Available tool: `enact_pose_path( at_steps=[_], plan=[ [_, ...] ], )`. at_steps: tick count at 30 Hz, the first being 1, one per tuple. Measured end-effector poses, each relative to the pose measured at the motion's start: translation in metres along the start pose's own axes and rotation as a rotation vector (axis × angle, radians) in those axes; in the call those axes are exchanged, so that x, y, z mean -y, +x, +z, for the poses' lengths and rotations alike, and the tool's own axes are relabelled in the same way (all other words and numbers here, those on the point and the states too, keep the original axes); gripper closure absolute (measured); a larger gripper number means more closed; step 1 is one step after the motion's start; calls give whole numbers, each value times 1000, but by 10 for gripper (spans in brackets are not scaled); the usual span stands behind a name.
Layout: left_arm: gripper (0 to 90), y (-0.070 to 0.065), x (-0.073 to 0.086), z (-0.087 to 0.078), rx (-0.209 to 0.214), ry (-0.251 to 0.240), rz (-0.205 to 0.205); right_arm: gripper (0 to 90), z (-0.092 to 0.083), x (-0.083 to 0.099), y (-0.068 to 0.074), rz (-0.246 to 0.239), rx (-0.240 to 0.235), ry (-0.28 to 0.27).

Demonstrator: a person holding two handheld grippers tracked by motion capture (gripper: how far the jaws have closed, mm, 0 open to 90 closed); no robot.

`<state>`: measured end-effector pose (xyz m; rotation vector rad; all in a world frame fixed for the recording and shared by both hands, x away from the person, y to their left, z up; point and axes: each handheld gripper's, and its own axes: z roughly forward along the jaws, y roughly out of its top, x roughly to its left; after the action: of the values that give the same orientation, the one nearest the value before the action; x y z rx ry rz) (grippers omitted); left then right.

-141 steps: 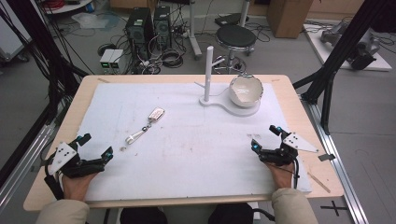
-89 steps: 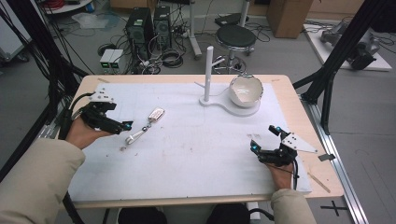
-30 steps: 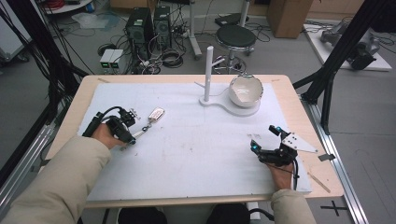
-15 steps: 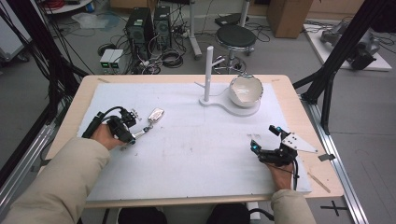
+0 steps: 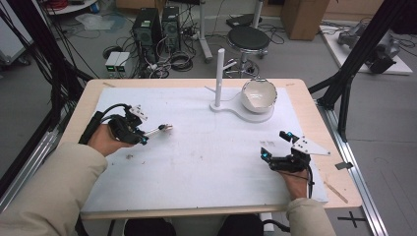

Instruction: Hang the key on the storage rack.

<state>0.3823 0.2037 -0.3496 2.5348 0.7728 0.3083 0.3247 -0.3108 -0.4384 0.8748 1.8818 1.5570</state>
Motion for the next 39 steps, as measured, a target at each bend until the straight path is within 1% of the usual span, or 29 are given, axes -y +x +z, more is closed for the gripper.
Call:
enact_pose_path(
  at_steps=[1, 3, 4, 6, 7, 8, 9, 11, 13, 14, 15, 17, 18, 19, 20, 21, 22, 23, 24, 25, 26, 28, 29, 32, 34, 36, 37, 38, 39],
  plan=[
    [741, -2, -2, -5, -8, -23, 18, 5, 1, -4, 1, 3, -14, 4],
    [741, -2, -3, -8, -7, -32, 18, 5, 2, -7, 1, 2, -24, 7],
    [741, -3, -4, -9, -4, -47, 22, 6, 4, -15, 3, -9, -48, 10],
    [741, -5, -5, -13, 15, -61, 38, 5, 7, -24, 5, -3, -81, 11],
    [741, -8, -7, -17, 28, -81, 47, 6, 9, -28, 5, -18, -95, 6],
    [741, -8, -7, -17, 28, -81, 47, 6, 9, -28, 5, -18, -95, 6],
    [741, -8, -8, -19, 48, -93, 50, 5, 11, -33, 6, -23, -107, 7],
    [742, -10, -12, -23, 78, -132, 51, 6, 19, -49, 11, -31, -150, 21],
    [742, -16, -17, -28, 91, -165, 75, 5, 24, -61, 14, -46, -181, 35],
    [741, -16, -17, -28, 91, -165, 75, 5, 27, -67, 17, -52, -194, 41],
    [741, -18, -19, -29, 94, -177, 86, 5, 27, -67, 17, -52, -194, 41],
    [742, -22, -24, -31, 105, -193, 106, 6, 35, -85, 23, -84, -241, 52],
    [742, -24, -25, -32, 111, -207, 112, 6, 35, -85, 23, -84, -241, 52],
    [741, -26, -27, -33, 124, -214, 120, 5, 37, -90, 26, -86, -258, 62],
    [741, -28, -29, -33, 131, -227, 125, 6, 43, -101, 31, -115, -304, 64],
    [741, -29, -30, -34, 140, -232, 137, 6, 45, -106, 34, -110, -331, 71],
    [741, -31, -32, -34, 157, -235, 139, 6, 45, -106, 34, -110, -331, 71],
    [741, -33, -33, -33, 163, -244, 150, 5, 48, -111, 36, -111, -353, 77],
    [741, -36, -34, -31, 173, -251, 154, 6, 53, -121, 40, -128, -394, 91],
    [741, -39, -35, -30, 180, -249, 171, 6, 53, -121, 40, -128, -394, 91],
    [741, -42, -36, -27, 188, -257, 177, 6, 58, -129, 43, -136, -415, 98],
    [741, -46, -38, -23, 209, -264, 186, 6, 61, -133, 45, -137, -429, 104],
    [741, -47, -39, -21, 217, -268, 188, 6, 65, -141, 48, -155, -447, 108],
    [741, -53, -43, -18, 246, -280, 194, 6, 69, -147, 53, -179, -466, 125],
    [741, -58, -46, -18, 250, -292, 208, 6, 73, -153, 57, -195, -493, 151],
    [741, -61, -49, -19, 237, -307, 223, 6, 78, -159, 65, -201, -539, 200],
    [741, -62, -50, -20, 249, -313, 231, 6, 82, -160, 67, -225, -549, 200],
    [741, -64, -51, -19, 253, -323, 231, 6, 82, -160, 67, -225, -549, 200],
    [740, -66, -51, -19, 251, -325, 234, 6, 87, -162, 72, -245, -572, 238]
  ],
)
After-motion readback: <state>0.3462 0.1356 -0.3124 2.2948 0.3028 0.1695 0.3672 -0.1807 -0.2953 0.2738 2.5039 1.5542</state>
